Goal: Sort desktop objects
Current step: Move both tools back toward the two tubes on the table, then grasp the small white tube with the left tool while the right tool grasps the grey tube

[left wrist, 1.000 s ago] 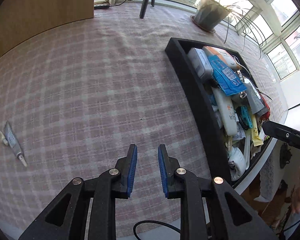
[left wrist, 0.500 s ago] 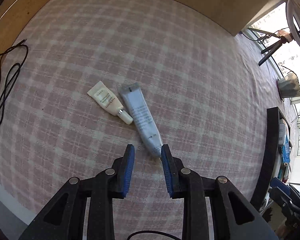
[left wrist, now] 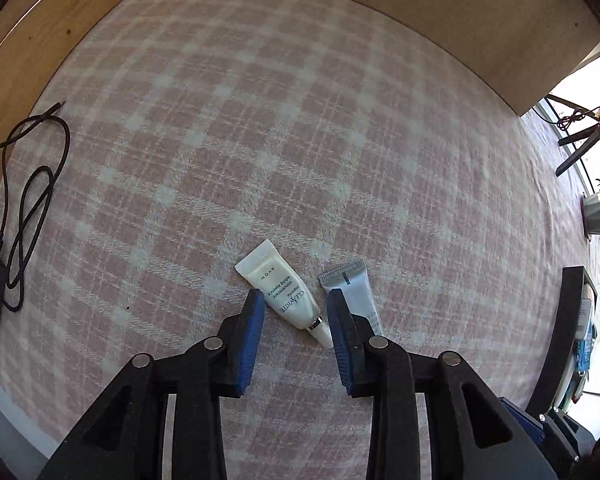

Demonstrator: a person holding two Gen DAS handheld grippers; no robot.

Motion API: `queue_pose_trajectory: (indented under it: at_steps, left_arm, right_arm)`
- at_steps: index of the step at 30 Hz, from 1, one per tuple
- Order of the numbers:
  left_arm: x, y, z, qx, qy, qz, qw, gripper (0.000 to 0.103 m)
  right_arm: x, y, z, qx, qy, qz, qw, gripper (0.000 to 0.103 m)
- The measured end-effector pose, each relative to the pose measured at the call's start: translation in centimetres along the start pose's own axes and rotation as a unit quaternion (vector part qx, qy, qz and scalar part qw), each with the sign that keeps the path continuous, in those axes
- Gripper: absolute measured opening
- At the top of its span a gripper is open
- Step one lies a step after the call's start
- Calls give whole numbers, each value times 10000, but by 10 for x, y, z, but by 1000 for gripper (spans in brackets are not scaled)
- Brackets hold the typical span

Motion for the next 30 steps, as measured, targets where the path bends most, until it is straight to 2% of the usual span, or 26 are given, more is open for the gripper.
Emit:
queue_pose_trajectory:
  at_steps: [6, 10, 22, 23, 25, 26, 30]
  left_arm:
    - [4, 2, 5, 8, 119, 94, 9999, 29]
    - [11, -3, 4, -23, 179, 216, 9996, 22]
    - [43, -22, -5, -183, 118, 164, 9996, 21]
    - [46, -24, -6, -198, 90, 149, 9997, 21]
    - [48, -29, -7, -201, 60, 136, 9997, 21]
    - [61, -31, -9, -196, 34, 139, 9997, 21]
    - [64, -42, -12, -189, -34, 138, 9997, 21]
  right_arm:
    - [17, 8, 29, 153, -75, -40, 9998, 42]
    - [26, 13, 45, 208, -232, -157, 9994, 42]
    - [45, 30, 75, 294, -696, -582, 9954, 42]
    - [46, 30, 75, 279, -758, -635, 9947, 40]
    - [44, 31, 75, 295, -868, -665, 9936, 28]
    - [42, 31, 74, 310, -823, -639, 9941, 26]
    - [27, 29, 68, 407, -504, -280, 9975, 26]
Point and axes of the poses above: each gripper's, at about its wrist camera, not at the fingertips, and z roughly the way its jaws point, x to its left, y to its top, the point moved 8 cm from there along z, roughly the way its jaws point, and after that the axes turned 4 degrees about -y, right-handed, at the moved point
